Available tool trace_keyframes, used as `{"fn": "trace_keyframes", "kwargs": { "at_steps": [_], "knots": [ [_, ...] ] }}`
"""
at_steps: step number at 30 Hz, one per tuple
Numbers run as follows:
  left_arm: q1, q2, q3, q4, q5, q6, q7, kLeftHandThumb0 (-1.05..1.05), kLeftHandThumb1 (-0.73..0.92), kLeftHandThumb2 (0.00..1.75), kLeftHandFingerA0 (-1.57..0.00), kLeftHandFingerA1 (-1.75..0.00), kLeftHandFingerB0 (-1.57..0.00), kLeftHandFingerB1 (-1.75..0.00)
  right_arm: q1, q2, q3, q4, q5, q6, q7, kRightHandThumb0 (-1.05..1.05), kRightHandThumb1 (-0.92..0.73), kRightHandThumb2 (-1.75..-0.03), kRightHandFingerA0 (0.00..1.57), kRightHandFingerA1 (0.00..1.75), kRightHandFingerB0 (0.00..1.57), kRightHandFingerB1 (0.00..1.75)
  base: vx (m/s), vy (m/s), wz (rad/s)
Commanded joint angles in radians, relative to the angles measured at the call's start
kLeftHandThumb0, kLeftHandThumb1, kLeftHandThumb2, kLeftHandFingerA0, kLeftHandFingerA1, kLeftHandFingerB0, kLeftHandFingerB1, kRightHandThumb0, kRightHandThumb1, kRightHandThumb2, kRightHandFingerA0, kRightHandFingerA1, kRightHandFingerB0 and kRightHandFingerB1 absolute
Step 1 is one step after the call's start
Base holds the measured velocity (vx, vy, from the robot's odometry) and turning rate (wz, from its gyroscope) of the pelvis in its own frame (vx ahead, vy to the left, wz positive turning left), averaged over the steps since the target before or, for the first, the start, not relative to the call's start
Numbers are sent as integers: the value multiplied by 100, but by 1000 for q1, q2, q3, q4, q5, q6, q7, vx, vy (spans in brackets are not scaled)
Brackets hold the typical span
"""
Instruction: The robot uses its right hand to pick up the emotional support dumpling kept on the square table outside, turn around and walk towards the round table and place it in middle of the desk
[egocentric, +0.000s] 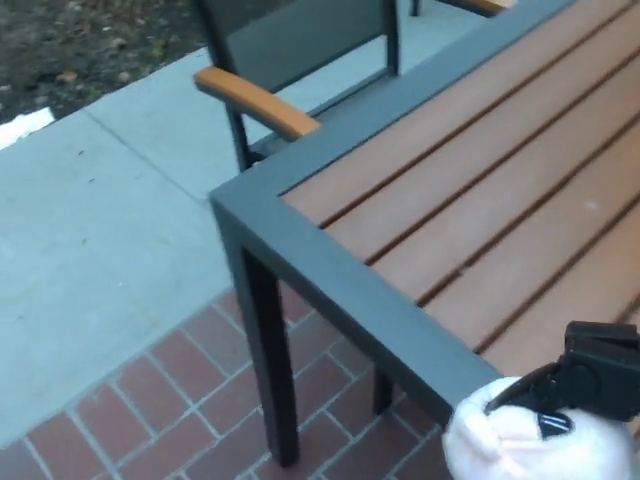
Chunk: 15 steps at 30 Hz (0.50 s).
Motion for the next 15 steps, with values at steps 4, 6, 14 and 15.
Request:
{"fn": "trace_keyframes", "kwargs": {
  "at_steps": [4, 6, 14, 15],
  "knots": [
    [6, 20, 0, 0, 1, -56, 4, -11, 50, 86, -95, -114, -88, -81, -15, 13, 0, -8, -17, 25, 37, -17, -54, -102, 99, 140, 94, 112, -1, 162, 104],
    [6, 19, 0, -2, 2, -61, 6, -11, 48, 87, -95, -112, -88, -80, -20, 14, 2, -13, -15, 35, 45, -13, -55, -101, 96, 142, 92, 113, 15, 24, 98],
    [9, 16, -1, -1, 1, -61, 6, -9, 45, 90, -97, -111, -90, -81, -20, 16, -3, -18, -8, 51, 73, -12, -58, -98, 95, 140, 94, 105, 23, -105, 106],
    [9, 15, -1, -1, 1, -62, 4, -9, 47, 87, -97, -113, -90, -81, -20, 19, -3, -20, -11, 53, 73, -12, -57, -100, 94, 146, 92, 112, -78, -208, 130]
  ]
}}
